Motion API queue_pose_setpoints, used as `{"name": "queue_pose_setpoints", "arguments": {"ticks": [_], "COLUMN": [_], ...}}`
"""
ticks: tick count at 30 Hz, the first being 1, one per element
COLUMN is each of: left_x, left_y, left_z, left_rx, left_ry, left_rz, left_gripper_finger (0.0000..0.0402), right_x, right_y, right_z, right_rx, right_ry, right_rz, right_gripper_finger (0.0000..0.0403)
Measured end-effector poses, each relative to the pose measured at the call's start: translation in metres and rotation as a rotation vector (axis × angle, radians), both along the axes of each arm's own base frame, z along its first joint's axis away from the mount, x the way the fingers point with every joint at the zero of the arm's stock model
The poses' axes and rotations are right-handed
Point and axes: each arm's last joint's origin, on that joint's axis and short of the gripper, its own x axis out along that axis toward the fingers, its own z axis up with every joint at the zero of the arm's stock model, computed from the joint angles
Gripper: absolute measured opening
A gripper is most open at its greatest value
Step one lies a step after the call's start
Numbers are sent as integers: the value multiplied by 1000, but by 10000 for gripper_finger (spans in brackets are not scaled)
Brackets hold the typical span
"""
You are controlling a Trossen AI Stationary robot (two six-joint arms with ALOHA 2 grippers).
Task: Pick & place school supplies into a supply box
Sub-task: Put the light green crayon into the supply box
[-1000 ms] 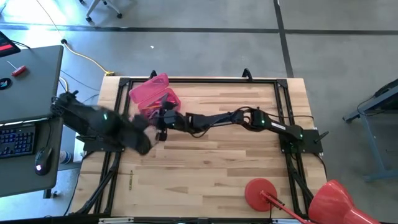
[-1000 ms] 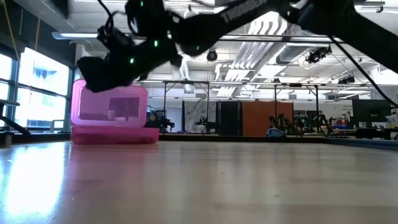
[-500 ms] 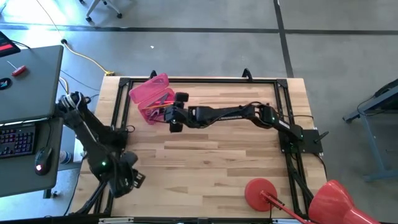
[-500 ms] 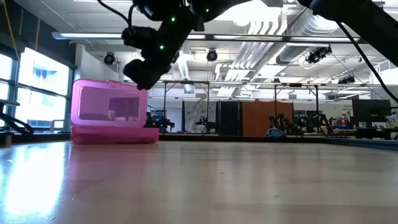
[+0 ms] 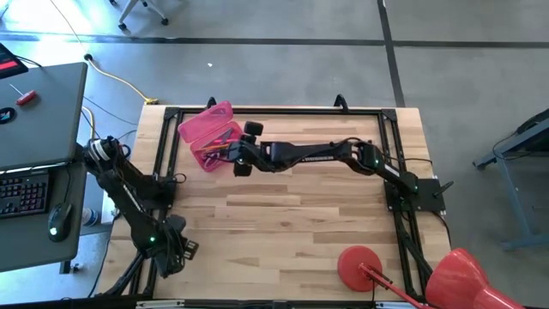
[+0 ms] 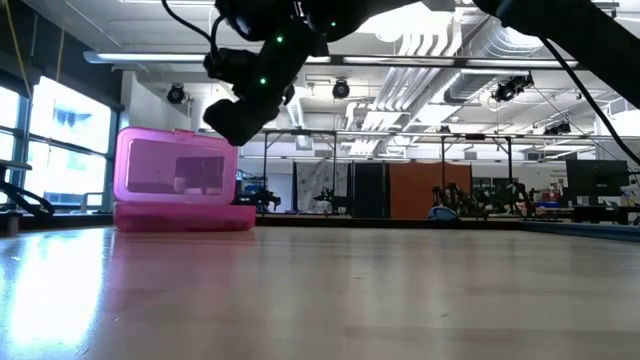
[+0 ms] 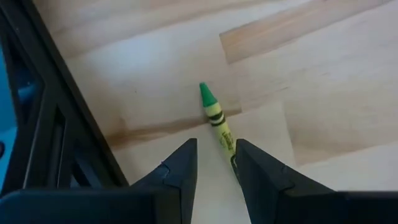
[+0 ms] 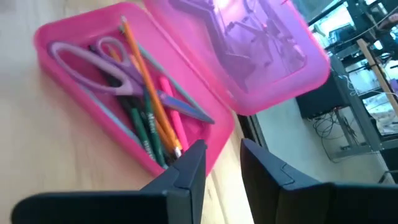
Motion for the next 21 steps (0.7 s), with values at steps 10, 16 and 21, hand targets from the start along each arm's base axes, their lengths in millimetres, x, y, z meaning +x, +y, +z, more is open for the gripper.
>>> {"name": "queue_pose_setpoints", "arguments": {"ticks": [10,16,21], "left_x": [1,1,4], "left_y": [1,-1,-1], "left_z": [-2,-11,-13], "left_rx": [40,74,107], "left_ry": [-40,14,-38], "left_rz": [-11,-22,-29], "left_gripper_finger": [141,94,38], "right_x": [1,2,2], "right_y": [3,5,15], "right_z": [2,2,1], "right_rx": [-7,-14,-16], "right_ry": [-16,-6,1], "right_rz": [11,20,42], "right_gripper_finger": [78,79,79]}}
